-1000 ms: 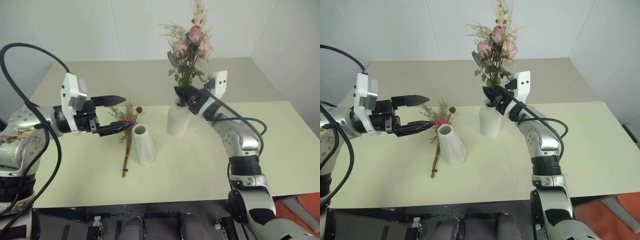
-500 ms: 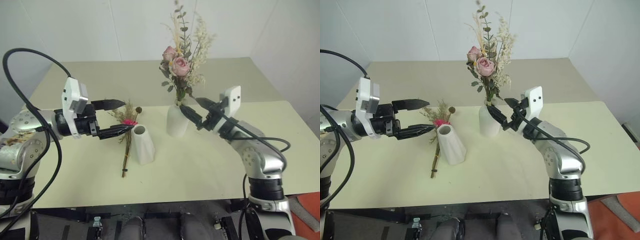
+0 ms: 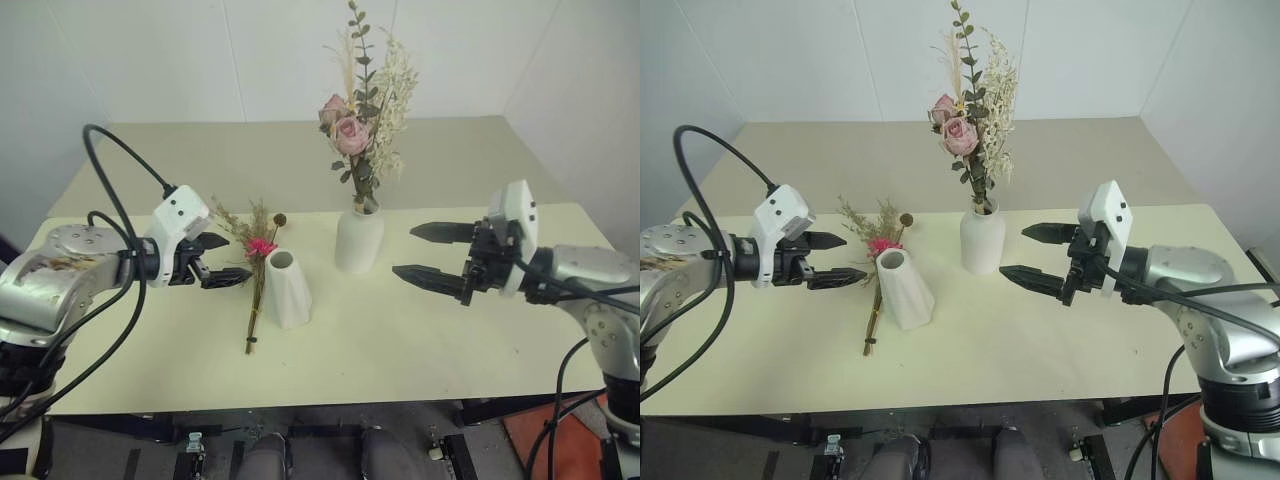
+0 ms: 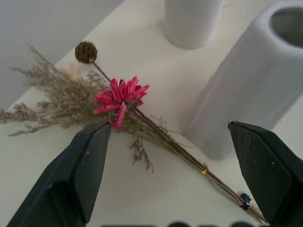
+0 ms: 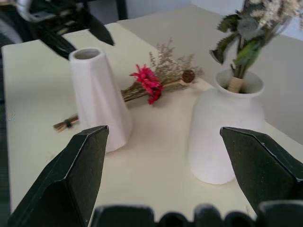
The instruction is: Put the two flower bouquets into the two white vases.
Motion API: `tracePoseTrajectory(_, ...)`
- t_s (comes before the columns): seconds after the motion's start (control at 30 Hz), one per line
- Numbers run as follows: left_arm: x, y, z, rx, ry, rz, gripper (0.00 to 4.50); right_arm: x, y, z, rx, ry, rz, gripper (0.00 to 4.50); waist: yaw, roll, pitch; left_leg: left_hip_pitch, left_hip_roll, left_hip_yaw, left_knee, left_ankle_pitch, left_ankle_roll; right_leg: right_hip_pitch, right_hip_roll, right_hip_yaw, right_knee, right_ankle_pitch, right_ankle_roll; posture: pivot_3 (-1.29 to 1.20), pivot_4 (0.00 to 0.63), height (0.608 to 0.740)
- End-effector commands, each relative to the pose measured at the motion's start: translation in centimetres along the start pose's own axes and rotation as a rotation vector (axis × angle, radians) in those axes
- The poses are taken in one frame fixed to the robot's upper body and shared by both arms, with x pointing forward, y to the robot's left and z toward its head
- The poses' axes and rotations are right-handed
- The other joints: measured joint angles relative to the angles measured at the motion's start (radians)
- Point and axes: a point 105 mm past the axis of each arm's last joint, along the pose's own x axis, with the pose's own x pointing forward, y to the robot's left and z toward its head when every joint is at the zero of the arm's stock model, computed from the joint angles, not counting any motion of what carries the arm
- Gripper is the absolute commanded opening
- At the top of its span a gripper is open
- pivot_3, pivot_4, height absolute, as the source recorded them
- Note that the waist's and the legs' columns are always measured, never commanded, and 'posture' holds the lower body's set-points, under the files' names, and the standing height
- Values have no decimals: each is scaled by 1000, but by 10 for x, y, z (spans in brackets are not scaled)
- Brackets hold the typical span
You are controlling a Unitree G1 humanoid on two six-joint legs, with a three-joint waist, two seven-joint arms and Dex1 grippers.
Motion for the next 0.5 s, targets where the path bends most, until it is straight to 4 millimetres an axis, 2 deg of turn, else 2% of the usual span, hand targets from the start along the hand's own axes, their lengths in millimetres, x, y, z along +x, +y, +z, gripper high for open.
tracePoseTrajectory(0.03,11,8,-7,-46,121,68,4323,-4,8,23,-97,-41,98,4481,0,0,0,0,0,0,0,0,0,0,0,0,0,0,0,0,150,740)
tracePoseTrajectory(0.17,30,16,-13,-103,178,132,4323,-3,11,29,-121,-55,138,4481,1,0,0,0,0,0,0,0,0,0,0,0,0,0,0,0,150,740)
tracePoseTrajectory(0.4,52,8,-15,-135,201,93,4323,-2,16,30,-122,-67,143,4481,5,0,0,-1,0,0,0,0,0,-1,-1,0,0,0,0,0,150,740)
tracePoseTrajectory(0.5,60,5,-23,-122,254,99,4323,-2,17,30,-118,-70,140,4481,6,0,0,-1,-1,-1,0,0,0,-1,-1,0,1,0,0,0,150,740)
